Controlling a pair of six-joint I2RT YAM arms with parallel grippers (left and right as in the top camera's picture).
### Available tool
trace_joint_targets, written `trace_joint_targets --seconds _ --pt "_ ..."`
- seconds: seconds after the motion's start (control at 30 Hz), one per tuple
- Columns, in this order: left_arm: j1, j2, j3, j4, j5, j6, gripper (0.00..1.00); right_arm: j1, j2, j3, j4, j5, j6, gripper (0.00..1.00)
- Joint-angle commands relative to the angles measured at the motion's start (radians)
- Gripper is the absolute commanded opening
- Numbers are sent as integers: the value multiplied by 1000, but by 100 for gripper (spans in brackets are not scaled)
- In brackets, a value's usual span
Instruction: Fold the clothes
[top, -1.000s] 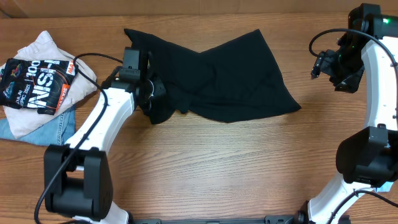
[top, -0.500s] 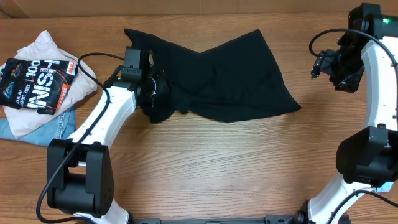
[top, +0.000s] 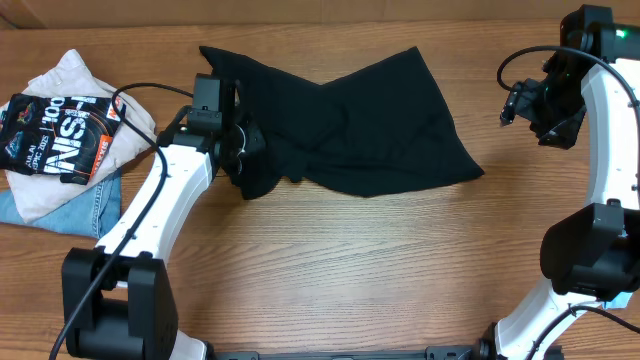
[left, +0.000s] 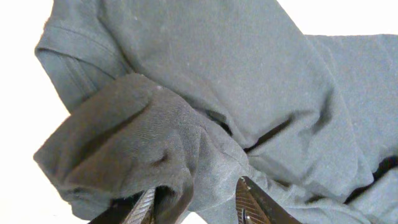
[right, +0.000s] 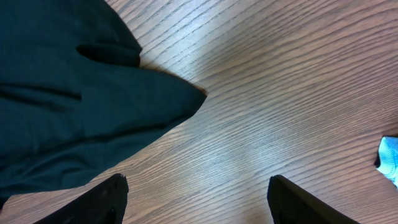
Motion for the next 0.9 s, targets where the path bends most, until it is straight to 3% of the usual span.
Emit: trace_joint_targets --seconds 0.0,0.13,0.43,0.53,0.67,0.87 --pt "3 -28 17 -13 -42 17 42 0 -10 -1 5 13 6 76" --pt "3 -28 17 -15 -42 16 29 0 -10 -1 5 13 6 76" --pt "3 -28 16 -23 -71 24 17 0 -10 -1 6 13 6 75" --pt "2 -26 14 -23 -93 28 4 0 -10 -1 6 13 6 76" --pt "2 -26 14 -35 -94 39 4 0 -10 -2 11 13 -1 77" --pt "3 -25 14 -119 -109 55 4 -2 -10 -81 76 13 -5 87"
